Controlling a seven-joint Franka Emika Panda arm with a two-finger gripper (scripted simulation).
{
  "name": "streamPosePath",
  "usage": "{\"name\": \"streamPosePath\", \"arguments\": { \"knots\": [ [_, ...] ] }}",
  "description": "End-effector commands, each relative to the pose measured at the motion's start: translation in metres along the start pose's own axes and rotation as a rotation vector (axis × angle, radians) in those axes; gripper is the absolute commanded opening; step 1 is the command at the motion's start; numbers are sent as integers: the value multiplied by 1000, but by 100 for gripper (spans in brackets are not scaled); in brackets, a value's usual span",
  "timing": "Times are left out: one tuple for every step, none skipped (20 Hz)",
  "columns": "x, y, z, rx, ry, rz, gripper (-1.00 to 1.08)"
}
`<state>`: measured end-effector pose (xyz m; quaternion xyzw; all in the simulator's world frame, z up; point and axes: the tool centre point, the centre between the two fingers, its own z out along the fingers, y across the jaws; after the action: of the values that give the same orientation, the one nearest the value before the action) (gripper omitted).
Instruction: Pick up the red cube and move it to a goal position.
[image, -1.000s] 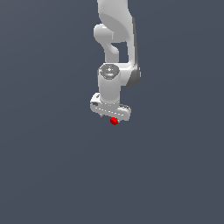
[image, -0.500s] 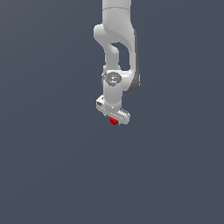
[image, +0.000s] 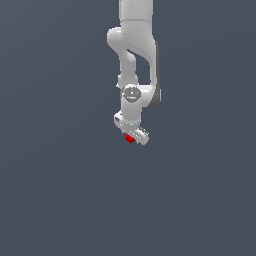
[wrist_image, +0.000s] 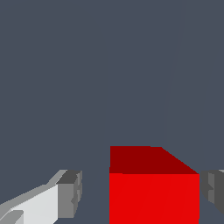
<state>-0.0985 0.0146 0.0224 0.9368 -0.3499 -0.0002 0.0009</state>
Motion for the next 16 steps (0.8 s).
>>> {"name": "streamPosePath", "arguments": {
  "knots": [
    [-2,0,3,1,1,15,100],
    [-2,-1,3,1,0,17,100],
    [-2,-1,4,1,0,18,100],
    [-2,-1,3,2,0,17,100],
    [-1,-1,3,2,0,14,100],
    [-1,-1,3,2,0,12,100],
    [-1,-1,2,2,0,12,100],
    [-1,-1,2,2,0,12,-100],
    [-1,-1,2,2,0,12,-100],
    [-1,-1,2,2,0,12,-100],
    [-1,-1,2,2,0,12,-100],
    [-1,-1,2,2,0,12,-100],
    [-1,-1,2,2,0,12,-100],
    [-1,-1,2,2,0,12,-100],
    [-1,-1,2,2,0,12,-100],
    [-1,-1,2,2,0,12,-100]
  ]
}}
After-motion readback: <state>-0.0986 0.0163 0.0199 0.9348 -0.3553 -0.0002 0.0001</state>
